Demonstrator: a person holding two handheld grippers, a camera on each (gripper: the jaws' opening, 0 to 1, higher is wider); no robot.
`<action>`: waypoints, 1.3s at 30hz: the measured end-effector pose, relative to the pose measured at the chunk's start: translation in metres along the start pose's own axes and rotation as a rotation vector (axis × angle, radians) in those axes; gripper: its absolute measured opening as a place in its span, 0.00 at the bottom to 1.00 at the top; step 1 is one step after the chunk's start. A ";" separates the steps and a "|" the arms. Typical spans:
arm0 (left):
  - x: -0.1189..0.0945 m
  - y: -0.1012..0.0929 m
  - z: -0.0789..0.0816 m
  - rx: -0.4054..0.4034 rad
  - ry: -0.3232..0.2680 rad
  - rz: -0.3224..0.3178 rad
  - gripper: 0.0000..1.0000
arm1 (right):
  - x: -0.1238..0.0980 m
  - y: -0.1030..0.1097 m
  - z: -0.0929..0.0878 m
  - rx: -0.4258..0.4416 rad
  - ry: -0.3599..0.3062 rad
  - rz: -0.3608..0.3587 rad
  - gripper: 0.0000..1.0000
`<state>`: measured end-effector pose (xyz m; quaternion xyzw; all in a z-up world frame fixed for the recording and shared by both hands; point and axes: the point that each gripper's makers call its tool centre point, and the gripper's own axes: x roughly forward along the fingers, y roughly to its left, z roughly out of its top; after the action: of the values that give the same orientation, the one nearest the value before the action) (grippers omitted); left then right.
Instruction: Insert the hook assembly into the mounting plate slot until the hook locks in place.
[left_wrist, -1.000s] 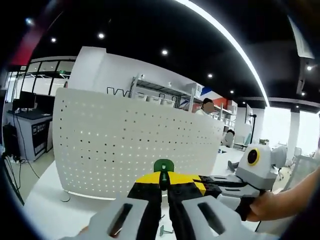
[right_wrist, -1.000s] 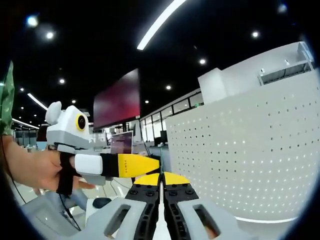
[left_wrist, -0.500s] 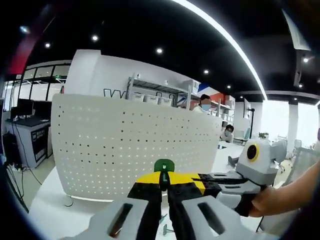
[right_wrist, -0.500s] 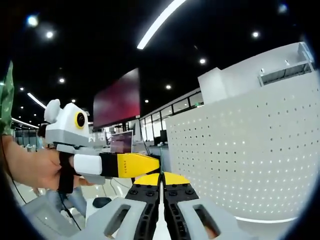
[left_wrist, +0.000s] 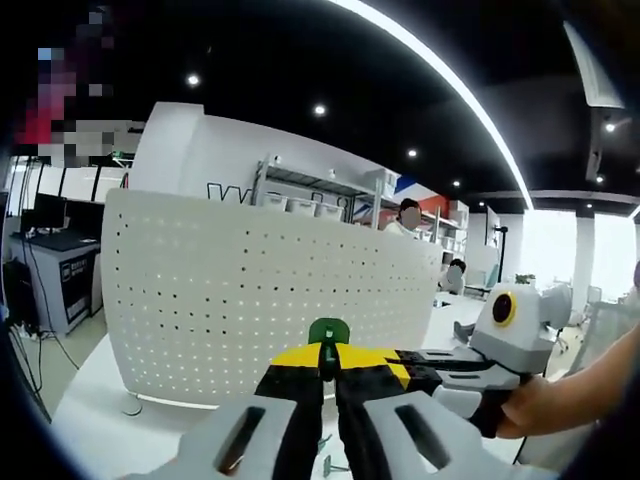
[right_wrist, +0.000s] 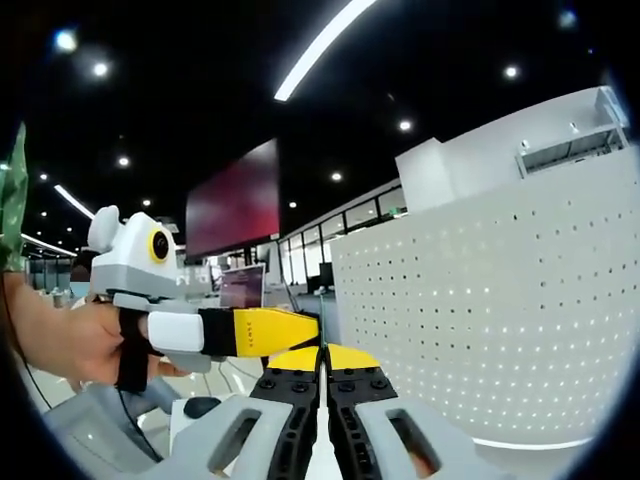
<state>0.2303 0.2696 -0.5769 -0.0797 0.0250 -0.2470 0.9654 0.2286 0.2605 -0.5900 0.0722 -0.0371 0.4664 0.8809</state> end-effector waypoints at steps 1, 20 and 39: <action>0.000 0.000 0.000 0.000 0.000 0.000 0.02 | 0.000 0.000 0.000 0.002 -0.001 -0.001 0.00; 0.007 -0.001 0.000 -0.010 -0.011 0.002 0.02 | -0.003 -0.007 -0.001 -0.004 0.005 -0.017 0.01; 0.008 -0.001 -0.001 -0.006 0.001 0.001 0.02 | 0.001 -0.008 0.003 -0.059 0.000 -0.014 0.01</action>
<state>0.2368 0.2645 -0.5779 -0.0823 0.0261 -0.2466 0.9653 0.2360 0.2566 -0.5878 0.0464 -0.0504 0.4587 0.8860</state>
